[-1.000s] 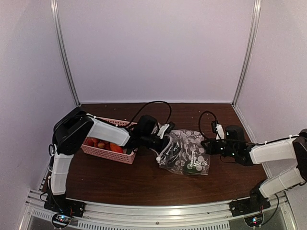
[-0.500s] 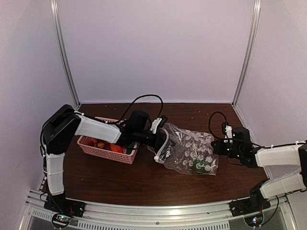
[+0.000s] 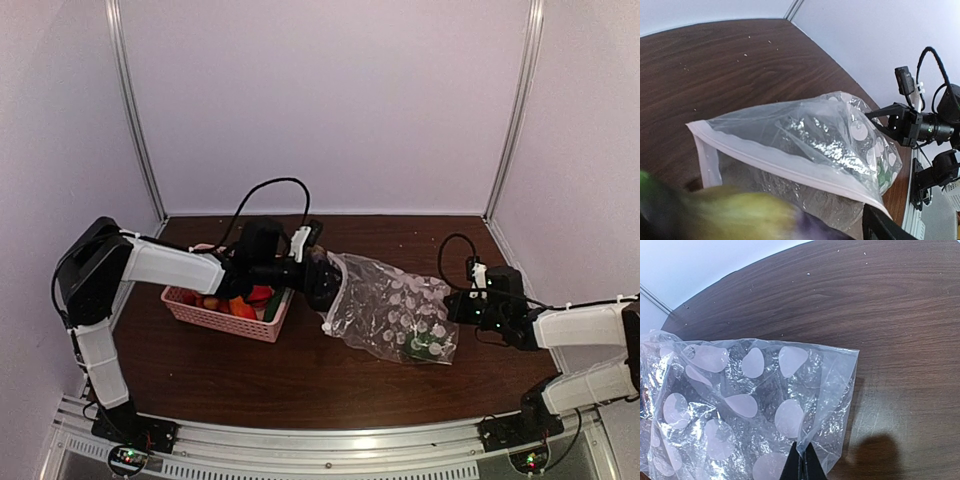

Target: Open the zip-top bag and remove the fake food

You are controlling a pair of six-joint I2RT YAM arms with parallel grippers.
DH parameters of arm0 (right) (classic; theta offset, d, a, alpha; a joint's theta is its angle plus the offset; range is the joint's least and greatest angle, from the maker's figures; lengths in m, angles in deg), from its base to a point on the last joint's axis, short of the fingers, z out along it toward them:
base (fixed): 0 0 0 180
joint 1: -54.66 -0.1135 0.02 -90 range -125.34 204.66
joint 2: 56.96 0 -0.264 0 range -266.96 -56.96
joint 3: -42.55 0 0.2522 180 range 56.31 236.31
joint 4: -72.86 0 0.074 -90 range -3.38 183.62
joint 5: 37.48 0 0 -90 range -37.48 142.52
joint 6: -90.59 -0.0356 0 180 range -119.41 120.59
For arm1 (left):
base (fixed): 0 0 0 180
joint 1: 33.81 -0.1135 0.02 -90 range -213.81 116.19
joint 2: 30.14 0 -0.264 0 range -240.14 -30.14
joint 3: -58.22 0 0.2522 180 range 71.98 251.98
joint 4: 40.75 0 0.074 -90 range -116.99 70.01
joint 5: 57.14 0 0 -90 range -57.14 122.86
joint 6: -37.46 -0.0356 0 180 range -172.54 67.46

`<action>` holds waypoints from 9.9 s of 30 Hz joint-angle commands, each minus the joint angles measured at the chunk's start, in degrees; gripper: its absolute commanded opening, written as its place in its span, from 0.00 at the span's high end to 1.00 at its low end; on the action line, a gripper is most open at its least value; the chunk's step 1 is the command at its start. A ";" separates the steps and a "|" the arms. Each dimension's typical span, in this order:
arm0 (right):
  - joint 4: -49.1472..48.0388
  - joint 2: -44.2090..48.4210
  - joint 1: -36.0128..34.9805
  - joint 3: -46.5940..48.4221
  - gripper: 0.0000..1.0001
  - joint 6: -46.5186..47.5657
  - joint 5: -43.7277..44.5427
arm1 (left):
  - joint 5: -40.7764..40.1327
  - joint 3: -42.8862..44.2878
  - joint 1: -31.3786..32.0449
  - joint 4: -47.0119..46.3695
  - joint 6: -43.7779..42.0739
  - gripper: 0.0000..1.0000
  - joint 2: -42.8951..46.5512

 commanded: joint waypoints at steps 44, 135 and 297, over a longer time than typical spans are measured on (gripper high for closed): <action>-1.11 -4.29 0.95 2.69 1.00 3.13 -5.92 | -17.44 -0.45 -7.73 33.58 -11.46 0.20 12.70; 21.94 22.93 4.53 -10.68 0.57 -13.36 -16.87 | 2.38 13.76 3.08 23.24 -9.20 0.82 -11.02; -1.10 -4.67 9.16 -0.55 1.00 -5.98 -10.34 | 3.61 12.14 1.08 15.72 -5.55 0.56 -1.17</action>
